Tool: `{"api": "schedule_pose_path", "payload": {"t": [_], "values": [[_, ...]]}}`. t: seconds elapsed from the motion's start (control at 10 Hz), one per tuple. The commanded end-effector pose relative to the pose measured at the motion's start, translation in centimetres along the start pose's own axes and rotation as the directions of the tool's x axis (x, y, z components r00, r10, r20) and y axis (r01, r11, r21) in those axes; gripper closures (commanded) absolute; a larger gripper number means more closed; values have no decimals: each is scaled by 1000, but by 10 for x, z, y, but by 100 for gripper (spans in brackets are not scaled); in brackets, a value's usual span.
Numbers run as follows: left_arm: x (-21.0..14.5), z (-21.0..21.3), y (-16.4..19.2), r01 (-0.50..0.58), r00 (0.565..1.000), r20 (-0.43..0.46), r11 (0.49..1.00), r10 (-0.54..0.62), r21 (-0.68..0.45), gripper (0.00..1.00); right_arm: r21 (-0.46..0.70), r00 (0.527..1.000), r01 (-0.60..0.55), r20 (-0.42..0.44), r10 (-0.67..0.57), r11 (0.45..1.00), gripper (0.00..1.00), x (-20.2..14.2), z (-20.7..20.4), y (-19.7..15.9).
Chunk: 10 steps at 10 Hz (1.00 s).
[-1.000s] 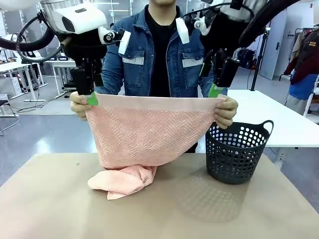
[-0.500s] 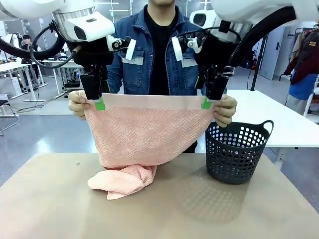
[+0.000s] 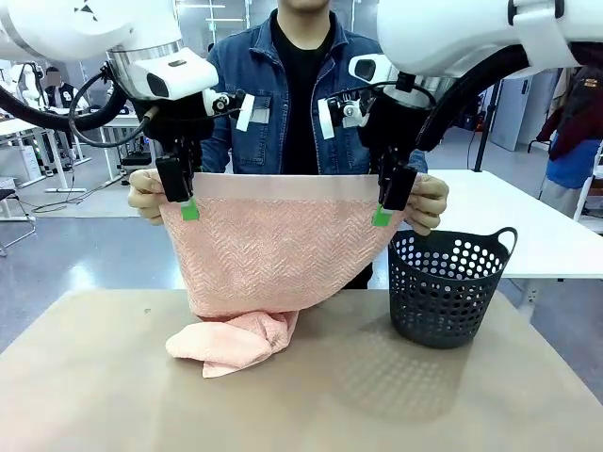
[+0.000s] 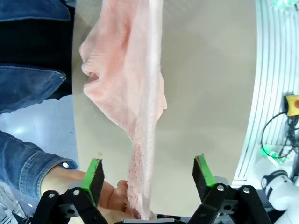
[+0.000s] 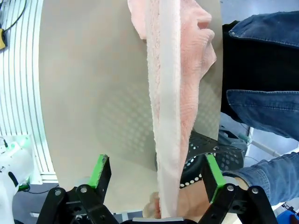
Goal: Fold the towel.
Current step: Grab the top end of the 100 cm Hotel Towel extended by the human.
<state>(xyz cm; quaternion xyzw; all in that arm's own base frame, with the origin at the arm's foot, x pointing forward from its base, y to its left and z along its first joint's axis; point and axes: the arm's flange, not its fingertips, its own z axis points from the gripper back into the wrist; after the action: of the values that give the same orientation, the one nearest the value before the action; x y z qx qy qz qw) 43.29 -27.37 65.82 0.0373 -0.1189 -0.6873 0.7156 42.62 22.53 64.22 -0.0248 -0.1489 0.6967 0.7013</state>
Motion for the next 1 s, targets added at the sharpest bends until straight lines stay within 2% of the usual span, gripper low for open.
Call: {"api": "schedule_pose_path", "payload": {"t": [0.0,0.1,0.2,0.4,0.5,0.6,0.9], "values": [[-5,-9,-1,-32,999,23,999,32,14,60,-8,999,37,17,-37,999,59,4,-5,2],[-8,-11,-1,-27,999,18,1000,26,13,95,-4,999,37,21,-37,999,81,4,-6,2],[-9,-12,-1,-38,999,22,999,37,11,100,-9,999,34,17,-34,999,100,3,-6,2],[-10,-11,-2,-33,999,27,999,33,22,100,-14,999,37,24,-36,999,100,2,-2,2],[-9,-11,-3,-30,999,21,999,29,21,98,-14,999,37,26,-37,999,96,2,-2,2],[-9,-10,-3,-27,1000,13,999,27,23,100,-14,999,33,27,-32,999,100,3,-2,2],[-9,-6,-5,-33,999,18,999,32,28,100,-16,999,28,26,-28,999,100,4,-1,3]]}}
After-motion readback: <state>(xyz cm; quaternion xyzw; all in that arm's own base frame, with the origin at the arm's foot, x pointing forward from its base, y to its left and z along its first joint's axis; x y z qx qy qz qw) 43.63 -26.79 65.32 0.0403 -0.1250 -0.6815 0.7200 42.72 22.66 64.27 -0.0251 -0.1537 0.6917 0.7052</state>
